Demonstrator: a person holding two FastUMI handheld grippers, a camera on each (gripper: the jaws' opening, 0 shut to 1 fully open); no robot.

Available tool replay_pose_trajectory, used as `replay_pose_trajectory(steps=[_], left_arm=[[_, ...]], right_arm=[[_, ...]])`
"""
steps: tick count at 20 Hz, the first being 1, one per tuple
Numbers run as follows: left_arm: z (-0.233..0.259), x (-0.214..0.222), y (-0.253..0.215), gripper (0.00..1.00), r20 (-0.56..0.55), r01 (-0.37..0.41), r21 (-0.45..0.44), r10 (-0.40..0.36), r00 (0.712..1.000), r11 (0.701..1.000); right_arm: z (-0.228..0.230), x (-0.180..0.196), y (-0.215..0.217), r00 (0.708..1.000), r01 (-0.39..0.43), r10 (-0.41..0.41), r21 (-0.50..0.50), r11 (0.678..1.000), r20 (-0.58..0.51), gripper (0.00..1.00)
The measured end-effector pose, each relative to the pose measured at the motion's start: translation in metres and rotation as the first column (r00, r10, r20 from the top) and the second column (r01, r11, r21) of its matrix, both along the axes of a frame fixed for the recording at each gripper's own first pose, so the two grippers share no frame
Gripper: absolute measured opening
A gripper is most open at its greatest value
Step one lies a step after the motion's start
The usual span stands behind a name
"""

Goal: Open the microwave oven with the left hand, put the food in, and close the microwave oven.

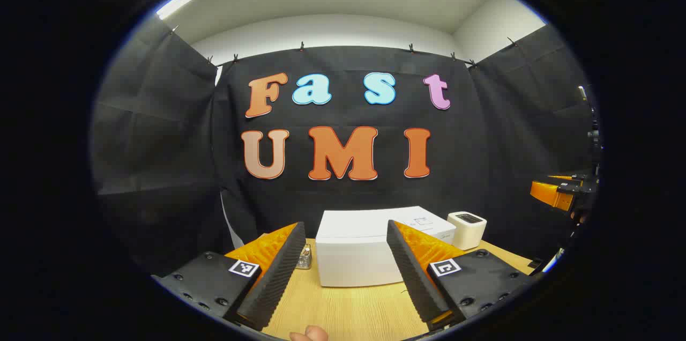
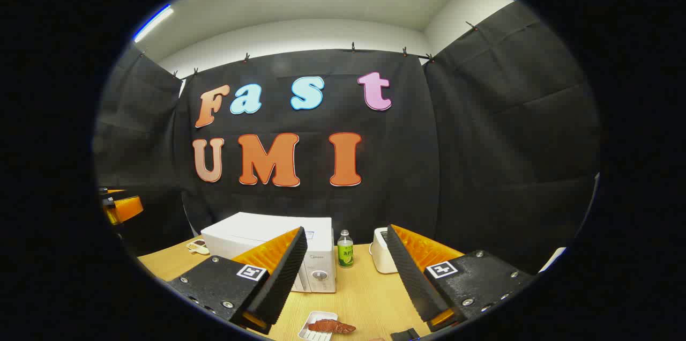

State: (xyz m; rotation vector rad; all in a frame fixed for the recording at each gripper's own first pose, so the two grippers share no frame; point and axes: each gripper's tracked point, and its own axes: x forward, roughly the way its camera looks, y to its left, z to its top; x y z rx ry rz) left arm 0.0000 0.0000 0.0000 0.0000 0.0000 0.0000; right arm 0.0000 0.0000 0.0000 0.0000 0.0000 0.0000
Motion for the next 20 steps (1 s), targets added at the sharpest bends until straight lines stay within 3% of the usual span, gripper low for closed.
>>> replay_pose_trajectory(steps=[20], left_arm=[[-0.0014,-0.002,0.0023,1.0,-0.013,-0.008,0.016,0.008,1.0,1.0]], right_arm=[[-0.0051,0.0009,-0.0056,1.0,0.002,-0.002,0.008,1.0,-0.005,0.93]])
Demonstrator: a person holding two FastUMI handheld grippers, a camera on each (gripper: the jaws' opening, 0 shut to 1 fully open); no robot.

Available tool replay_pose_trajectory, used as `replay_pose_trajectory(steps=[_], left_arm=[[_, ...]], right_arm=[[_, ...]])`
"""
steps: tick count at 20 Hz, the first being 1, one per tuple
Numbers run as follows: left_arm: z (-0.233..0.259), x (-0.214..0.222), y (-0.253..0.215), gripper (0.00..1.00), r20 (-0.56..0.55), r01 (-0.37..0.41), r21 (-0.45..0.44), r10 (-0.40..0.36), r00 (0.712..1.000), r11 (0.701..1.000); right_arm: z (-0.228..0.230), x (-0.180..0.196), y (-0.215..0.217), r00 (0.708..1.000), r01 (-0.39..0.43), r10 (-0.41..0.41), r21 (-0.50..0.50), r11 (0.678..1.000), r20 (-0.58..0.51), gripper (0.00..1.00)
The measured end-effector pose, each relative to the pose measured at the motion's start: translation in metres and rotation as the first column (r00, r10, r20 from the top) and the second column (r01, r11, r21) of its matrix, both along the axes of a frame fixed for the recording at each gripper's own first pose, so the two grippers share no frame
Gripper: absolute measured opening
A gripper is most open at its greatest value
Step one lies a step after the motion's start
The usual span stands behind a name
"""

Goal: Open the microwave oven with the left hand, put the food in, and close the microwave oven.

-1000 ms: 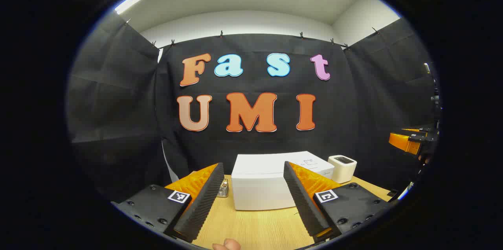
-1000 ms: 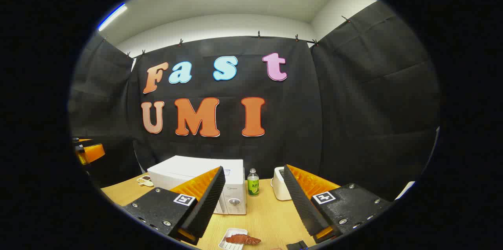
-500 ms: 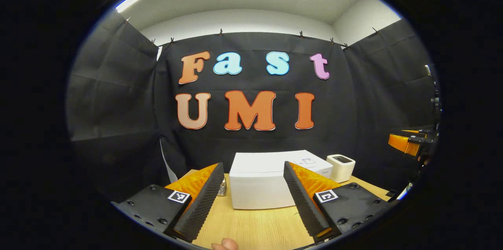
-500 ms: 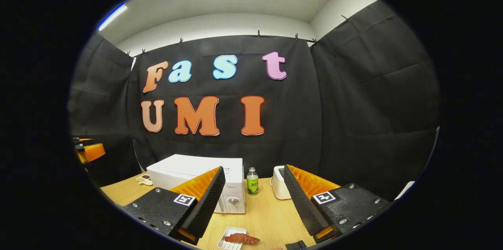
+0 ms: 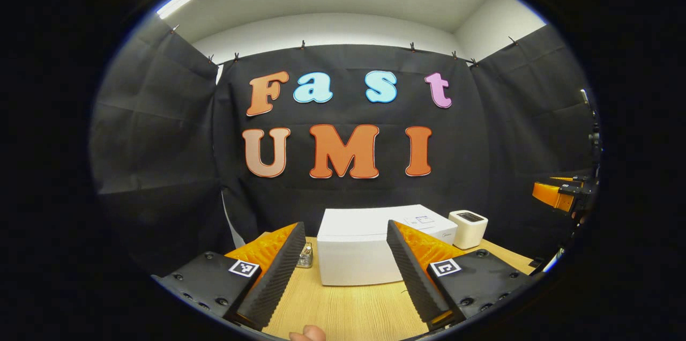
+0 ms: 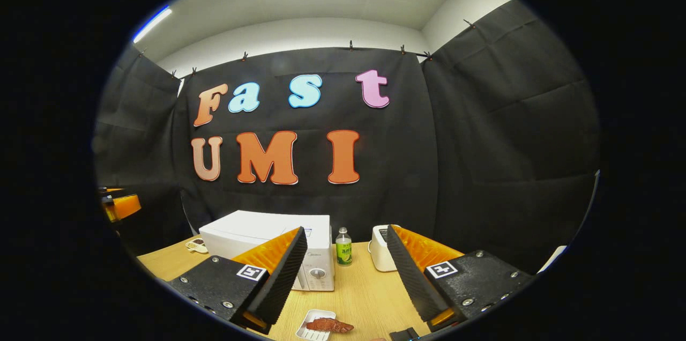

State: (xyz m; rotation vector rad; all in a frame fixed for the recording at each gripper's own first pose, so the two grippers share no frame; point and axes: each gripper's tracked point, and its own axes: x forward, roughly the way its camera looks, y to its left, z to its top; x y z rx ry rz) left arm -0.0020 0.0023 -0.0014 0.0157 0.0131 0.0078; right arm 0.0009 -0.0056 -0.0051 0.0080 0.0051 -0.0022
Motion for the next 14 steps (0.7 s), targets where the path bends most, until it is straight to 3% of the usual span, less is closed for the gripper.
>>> replay_pose_trajectory(steps=[8,14], left_arm=[[0.0,0.004,-0.009,0.98,0.003,0.013,-0.02,-0.012,1.0,1.0],[-0.015,0.016,-0.04,0.99,0.029,0.054,-0.03,-0.053,0.998,0.998]], right_arm=[[-0.002,0.001,0.003,1.0,-0.002,0.002,-0.007,1.0,-0.007,0.93],[-0.007,0.003,-0.006,1.0,0.009,-0.009,0.005,1.0,-0.007,0.93]])
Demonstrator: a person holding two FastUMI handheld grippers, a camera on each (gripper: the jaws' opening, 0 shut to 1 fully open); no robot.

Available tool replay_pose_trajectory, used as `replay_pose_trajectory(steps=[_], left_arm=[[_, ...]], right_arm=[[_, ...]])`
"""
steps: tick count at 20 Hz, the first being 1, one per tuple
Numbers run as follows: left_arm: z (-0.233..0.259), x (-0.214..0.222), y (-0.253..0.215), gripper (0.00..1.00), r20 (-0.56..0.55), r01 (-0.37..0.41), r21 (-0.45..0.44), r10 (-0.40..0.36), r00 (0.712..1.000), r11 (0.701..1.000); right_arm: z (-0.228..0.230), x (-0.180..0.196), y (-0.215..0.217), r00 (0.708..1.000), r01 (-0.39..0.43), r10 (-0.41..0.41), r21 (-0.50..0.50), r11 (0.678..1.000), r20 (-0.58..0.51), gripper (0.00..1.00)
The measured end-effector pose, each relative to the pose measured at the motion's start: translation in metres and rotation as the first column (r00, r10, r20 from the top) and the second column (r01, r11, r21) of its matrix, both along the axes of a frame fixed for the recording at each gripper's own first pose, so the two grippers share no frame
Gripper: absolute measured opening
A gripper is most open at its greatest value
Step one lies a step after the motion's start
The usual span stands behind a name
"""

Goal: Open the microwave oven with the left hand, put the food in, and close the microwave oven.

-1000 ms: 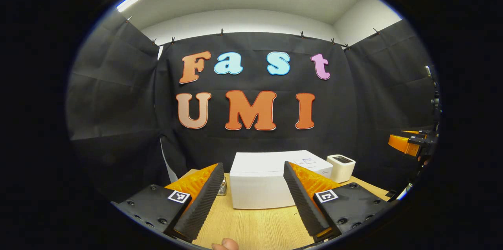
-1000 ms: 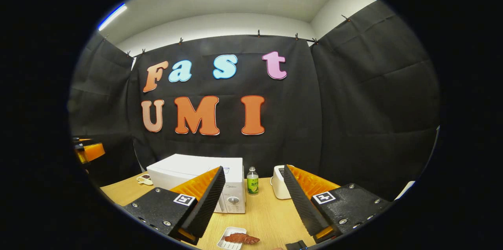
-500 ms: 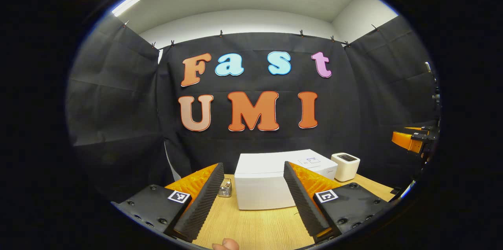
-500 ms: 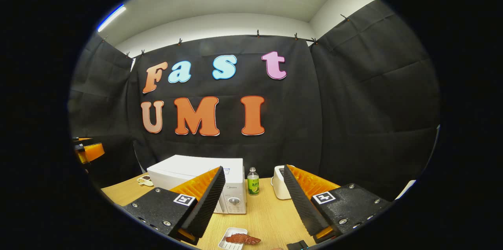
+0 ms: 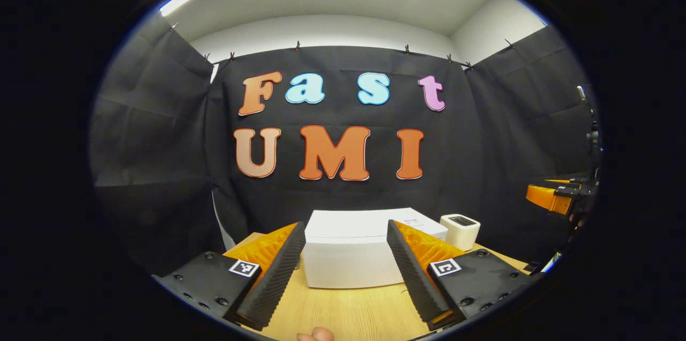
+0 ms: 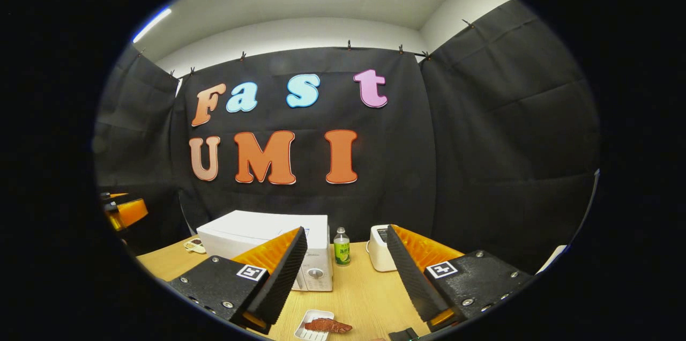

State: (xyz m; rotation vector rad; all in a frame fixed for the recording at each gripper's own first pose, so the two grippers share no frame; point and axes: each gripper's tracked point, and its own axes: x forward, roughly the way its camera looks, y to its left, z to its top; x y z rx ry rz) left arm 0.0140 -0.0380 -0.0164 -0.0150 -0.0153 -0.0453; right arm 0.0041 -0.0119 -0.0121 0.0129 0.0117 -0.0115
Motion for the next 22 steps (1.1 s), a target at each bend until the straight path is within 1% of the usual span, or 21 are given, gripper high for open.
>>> replay_pose_trajectory(steps=[4,5,6,7,8,10,11,12,14,16,19,21,22], left_arm=[[-0.034,0.019,-0.03,1.0,-0.033,0.04,-0.011,-0.04,0.999,0.999],[-0.041,0.023,-0.036,0.98,-0.032,0.043,-0.015,-0.043,0.999,0.999],[-0.047,0.029,-0.043,1.0,-0.029,0.05,-0.02,-0.051,0.998,0.999],[-0.054,0.036,-0.05,0.98,-0.03,0.06,-0.026,-0.061,0.998,0.998],[-0.063,0.041,-0.058,1.0,-0.036,0.068,-0.031,-0.069,0.997,0.997],[-0.083,0.055,-0.067,0.98,-0.063,0.072,-0.031,-0.074,0.995,0.997],[-0.093,0.063,-0.073,1.0,-0.077,0.076,-0.035,-0.078,0.994,0.997],[-0.102,0.069,-0.08,0.98,-0.09,0.081,-0.039,-0.084,0.992,0.996],[-0.118,0.084,-0.096,1.0,-0.106,0.094,-0.043,-0.098,0.99,0.995],[-0.137,0.099,-0.108,0.99,-0.126,0.093,-0.042,-0.098,0.987,0.995],[-0.164,0.121,-0.127,1.0,-0.146,0.085,-0.004,-0.085,0.986,0.996],[-0.177,0.138,-0.141,1.0,-0.141,0.084,-0.009,-0.085,0.986,0.996],[-0.188,0.146,-0.148,1.0,-0.16,0.09,-0.008,-0.09,0.983,0.996]], right_arm=[[-0.006,0.005,-0.01,1.0,0.029,-0.029,-0.024,0.999,-0.004,0.93],[-0.006,0.006,-0.013,0.999,0.035,-0.035,-0.022,0.999,0.001,0.93],[-0.007,0.008,-0.015,0.999,0.04,-0.04,-0.018,0.999,0.004,0.93],[-0.007,0.01,-0.017,0.999,0.043,-0.043,-0.011,0.999,0.009,0.93],[-0.008,0.012,-0.019,0.998,0.054,-0.054,-0.012,0.998,0.013,0.93],[-0.008,0.015,-0.026,0.997,0.073,-0.072,-0.033,0.997,0.028,0.93],[-0.007,0.017,-0.027,0.997,0.076,-0.075,-0.033,0.997,0.03,0.93],[-0.006,0.018,-0.029,0.996,0.077,-0.076,-0.026,0.997,0.036,0.93],[-0.005,0.021,-0.033,0.995,0.081,-0.081,-0.006,0.997,0.05,0.93],[-0.005,0.027,-0.047,0.992,0.111,-0.109,-0.019,0.994,0.067,0.93],[-0.012,0.034,-0.06,0.991,0.128,-0.127,-0.028,0.991,0.053,0.93],[-0.015,0.041,-0.071,0.989,0.139,-0.138,-0.026,0.99,0.049,0.93],[-0.018,0.044,-0.075,0.989,0.144,-0.143,-0.025,0.989,0.043,0.93]])
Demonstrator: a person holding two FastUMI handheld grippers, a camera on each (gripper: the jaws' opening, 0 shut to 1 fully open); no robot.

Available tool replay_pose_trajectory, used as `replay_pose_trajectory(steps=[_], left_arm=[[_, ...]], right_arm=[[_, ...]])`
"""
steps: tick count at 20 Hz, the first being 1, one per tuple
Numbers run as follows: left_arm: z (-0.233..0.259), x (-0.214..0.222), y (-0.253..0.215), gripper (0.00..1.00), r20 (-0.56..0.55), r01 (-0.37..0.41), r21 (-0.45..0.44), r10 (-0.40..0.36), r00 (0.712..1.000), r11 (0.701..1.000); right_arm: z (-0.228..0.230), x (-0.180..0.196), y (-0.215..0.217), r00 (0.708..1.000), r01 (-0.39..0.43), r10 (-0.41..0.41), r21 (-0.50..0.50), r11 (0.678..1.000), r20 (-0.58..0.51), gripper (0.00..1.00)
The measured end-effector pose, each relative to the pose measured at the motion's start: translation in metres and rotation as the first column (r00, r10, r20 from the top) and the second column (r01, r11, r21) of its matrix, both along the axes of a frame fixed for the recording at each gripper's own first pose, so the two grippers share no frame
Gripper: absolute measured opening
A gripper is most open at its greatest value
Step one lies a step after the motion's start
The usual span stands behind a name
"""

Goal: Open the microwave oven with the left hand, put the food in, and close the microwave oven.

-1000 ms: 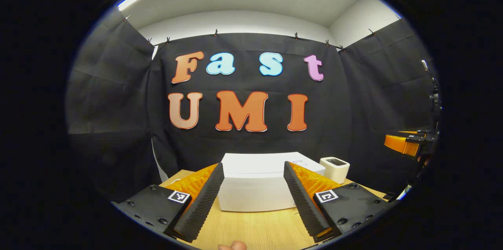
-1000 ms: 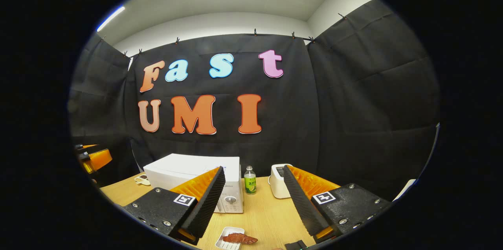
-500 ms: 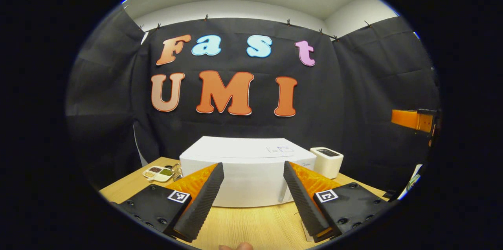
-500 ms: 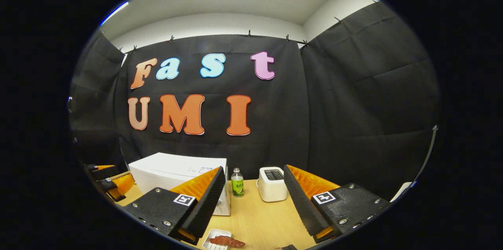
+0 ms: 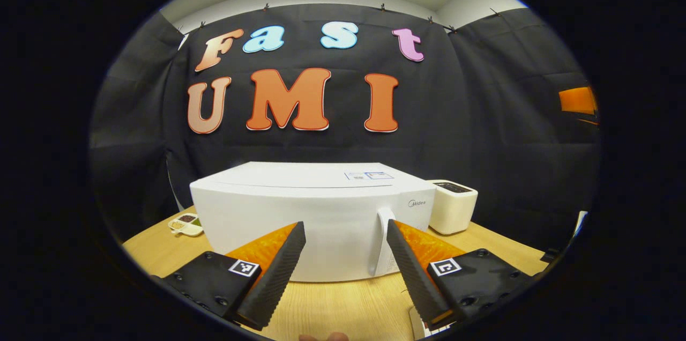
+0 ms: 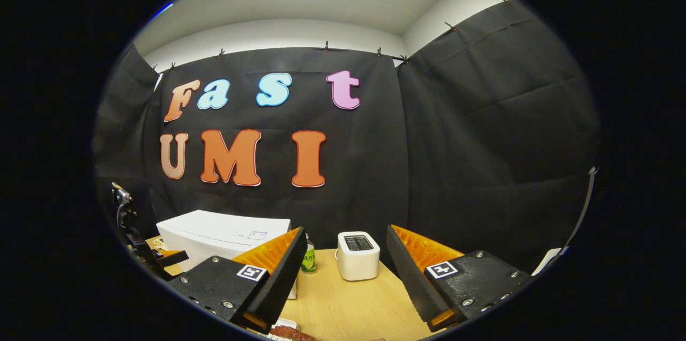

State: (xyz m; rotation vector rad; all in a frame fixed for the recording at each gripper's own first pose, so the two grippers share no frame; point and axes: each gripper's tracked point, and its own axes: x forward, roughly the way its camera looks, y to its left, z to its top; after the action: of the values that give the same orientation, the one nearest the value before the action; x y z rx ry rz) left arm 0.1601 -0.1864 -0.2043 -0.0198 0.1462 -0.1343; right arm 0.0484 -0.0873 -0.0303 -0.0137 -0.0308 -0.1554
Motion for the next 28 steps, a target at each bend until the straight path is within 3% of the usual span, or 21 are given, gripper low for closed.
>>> replay_pose_trajectory(steps=[5,10,12,13,15,17,18,19,20,22,25,28], left_arm=[[-0.051,0.034,-0.036,1.0,-0.073,0.025,0.054,-0.021,0.997,0.998],[-0.078,0.057,-0.054,1.0,-0.09,0.019,0.027,-0.017,0.996,0.999],[-0.077,0.062,-0.051,0.85,-0.069,0.002,0.011,-0.001,0.998,1.0],[-0.077,0.062,-0.05,0.68,-0.061,-0.007,0.008,0.008,0.998,1.0],[-0.077,0.063,-0.068,0.65,-0.045,0.02,0.0,-0.02,0.999,1.0],[-0.082,0.067,-0.065,0.33,-0.054,0.018,0.059,-0.014,0.998,0.998],[-0.084,0.064,-0.066,0.33,-0.059,0.025,0.06,-0.022,0.998,0.998],[-0.079,0.068,-0.065,0.24,-0.035,0.03,0.046,-0.029,0.999,0.998],[-0.079,0.068,-0.066,0.24,-0.039,0.04,0.041,-0.038,0.998,0.998],[-0.08,0.068,-0.066,0.08,-0.039,0.047,0.044,-0.046,0.998,0.998],[-0.081,0.048,-0.065,0.08,-0.053,0.054,0.008,-0.053,0.997,0.999],[-0.072,0.01,-0.058,0.07,-0.015,0.113,0.011,-0.113,0.994,0.994]], right_arm=[[-0.018,0.015,-0.021,0.999,0.025,-0.026,-0.014,1.0,-0.026,0.93],[-0.032,0.028,-0.024,0.999,0.007,-0.007,-0.015,1.0,-0.04,0.93],[-0.036,0.029,-0.024,0.999,0.004,-0.004,-0.016,1.0,-0.04,0.93],[-0.037,0.03,-0.025,0.999,0.002,-0.003,-0.016,1.0,-0.042,0.93],[-0.04,0.032,-0.024,0.999,-0.004,0.003,-0.012,1.0,-0.046,0.93],[-0.042,0.032,-0.025,0.999,-0.003,0.002,-0.011,1.0,-0.049,0.93],[-0.044,0.032,-0.026,0.999,0.001,-0.002,-0.016,1.0,-0.053,0.93],[-0.046,0.032,-0.027,0.998,0.005,-0.007,-0.021,1.0,-0.057,0.93],[-0.048,0.031,-0.028,0.998,0.008,-0.009,-0.022,1.0,-0.062,0.93],[-0.051,0.028,-0.028,0.998,0.007,-0.008,-0.019,1.0,-0.07,0.93],[-0.057,0.026,-0.028,0.997,0.004,-0.006,-0.025,1.0,-0.081,0.93],[-0.063,0.024,-0.023,0.996,-0.004,0.002,-0.012,1.0,-0.091,0.93]])
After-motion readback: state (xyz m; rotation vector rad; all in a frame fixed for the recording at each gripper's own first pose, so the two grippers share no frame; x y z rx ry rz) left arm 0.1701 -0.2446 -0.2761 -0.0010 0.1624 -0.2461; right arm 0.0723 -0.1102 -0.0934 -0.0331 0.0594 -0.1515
